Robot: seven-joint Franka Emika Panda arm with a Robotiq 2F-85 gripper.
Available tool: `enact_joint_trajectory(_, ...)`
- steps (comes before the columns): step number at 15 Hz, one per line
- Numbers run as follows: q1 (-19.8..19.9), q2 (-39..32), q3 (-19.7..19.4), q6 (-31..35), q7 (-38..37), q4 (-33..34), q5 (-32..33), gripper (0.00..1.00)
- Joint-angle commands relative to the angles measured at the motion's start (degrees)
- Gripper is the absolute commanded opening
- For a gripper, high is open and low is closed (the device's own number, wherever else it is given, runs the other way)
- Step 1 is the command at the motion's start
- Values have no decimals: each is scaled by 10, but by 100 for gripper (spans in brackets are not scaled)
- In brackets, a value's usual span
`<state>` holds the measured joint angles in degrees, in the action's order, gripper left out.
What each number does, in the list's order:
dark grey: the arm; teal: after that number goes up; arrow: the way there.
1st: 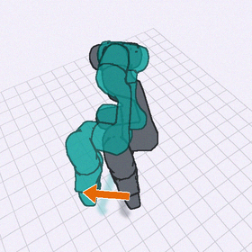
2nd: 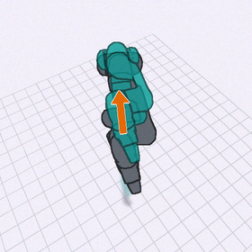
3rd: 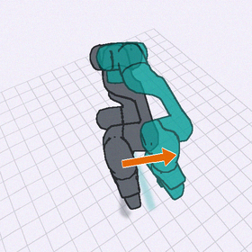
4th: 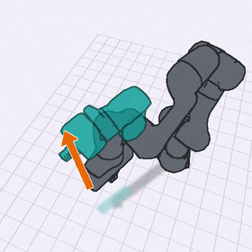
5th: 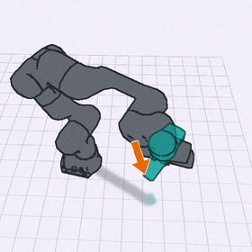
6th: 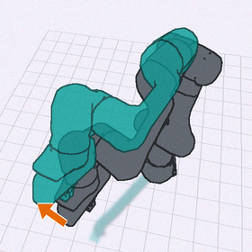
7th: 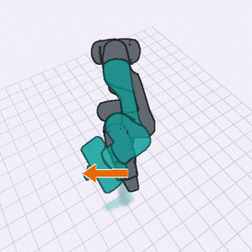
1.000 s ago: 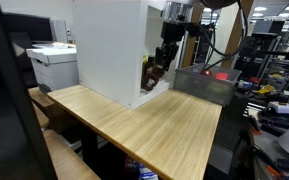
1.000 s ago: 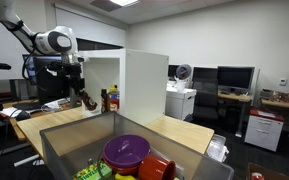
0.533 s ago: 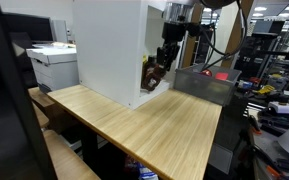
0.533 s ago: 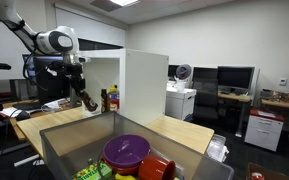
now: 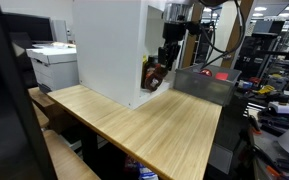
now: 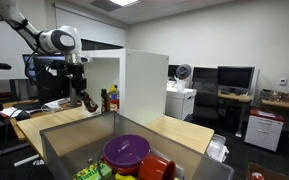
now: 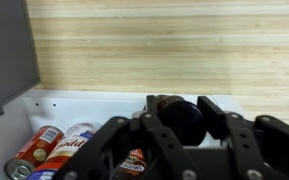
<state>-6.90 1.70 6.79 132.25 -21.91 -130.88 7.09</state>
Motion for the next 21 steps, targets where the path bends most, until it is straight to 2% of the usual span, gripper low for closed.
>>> enact_joint_trajectory(1, 4, -5, -3, -17, 34, 22, -17, 20)
enact_joint_trajectory(10, 2, -48, -9, -25, 35, 57, -7, 20)
enact_joint_trajectory(19, -1, -59, -9, -28, 34, 69, -5, 20)
enact_joint_trajectory(20, -1, -59, -9, -32, 33, 69, -6, 70)
enact_joint_trajectory(21, -1, -59, -9, -32, 32, 70, -6, 71)
